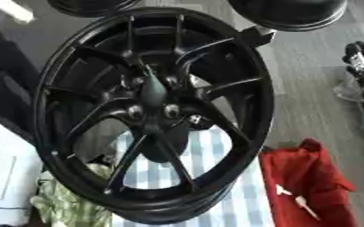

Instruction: Pull the pin out of the wheel hub.

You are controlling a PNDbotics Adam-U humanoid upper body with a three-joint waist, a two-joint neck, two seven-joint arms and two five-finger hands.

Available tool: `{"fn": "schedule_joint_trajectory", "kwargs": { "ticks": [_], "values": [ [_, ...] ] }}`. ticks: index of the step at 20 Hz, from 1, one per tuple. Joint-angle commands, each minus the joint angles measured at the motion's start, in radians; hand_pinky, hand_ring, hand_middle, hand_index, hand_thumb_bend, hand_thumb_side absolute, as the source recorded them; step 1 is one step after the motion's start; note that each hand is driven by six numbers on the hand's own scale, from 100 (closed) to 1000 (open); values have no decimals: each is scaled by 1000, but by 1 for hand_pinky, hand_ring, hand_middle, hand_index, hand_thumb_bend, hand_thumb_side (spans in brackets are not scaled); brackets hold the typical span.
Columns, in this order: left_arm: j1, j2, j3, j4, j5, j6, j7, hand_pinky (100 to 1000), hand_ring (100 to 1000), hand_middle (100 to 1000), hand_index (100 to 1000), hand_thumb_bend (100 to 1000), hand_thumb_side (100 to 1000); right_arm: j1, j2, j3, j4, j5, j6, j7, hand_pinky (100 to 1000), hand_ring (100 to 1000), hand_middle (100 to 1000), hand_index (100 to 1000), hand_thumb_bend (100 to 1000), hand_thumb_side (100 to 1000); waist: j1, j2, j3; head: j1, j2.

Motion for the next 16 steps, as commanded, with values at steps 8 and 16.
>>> {"fn": "schedule_joint_trajectory", "kwargs": {
  "ticks": [8, 16],
  "values": [
    [159, 81, 76, 139, -35, -55, 12, 854, 797, 721, 696, 261, 115, -10, -27, -19, -28, -8, -5, -12, 954, 845, 863, 828, 317, 400, -10, -8, 0, 7, -17],
    [175, 67, 82, 221, -58, -101, -25, 880, 831, 778, 825, 608, 527, -11, -26, -17, -27, -9, -4, -10, 954, 845, 864, 828, 312, 404, -12, -6, -2, -6, -31]
  ]
}}
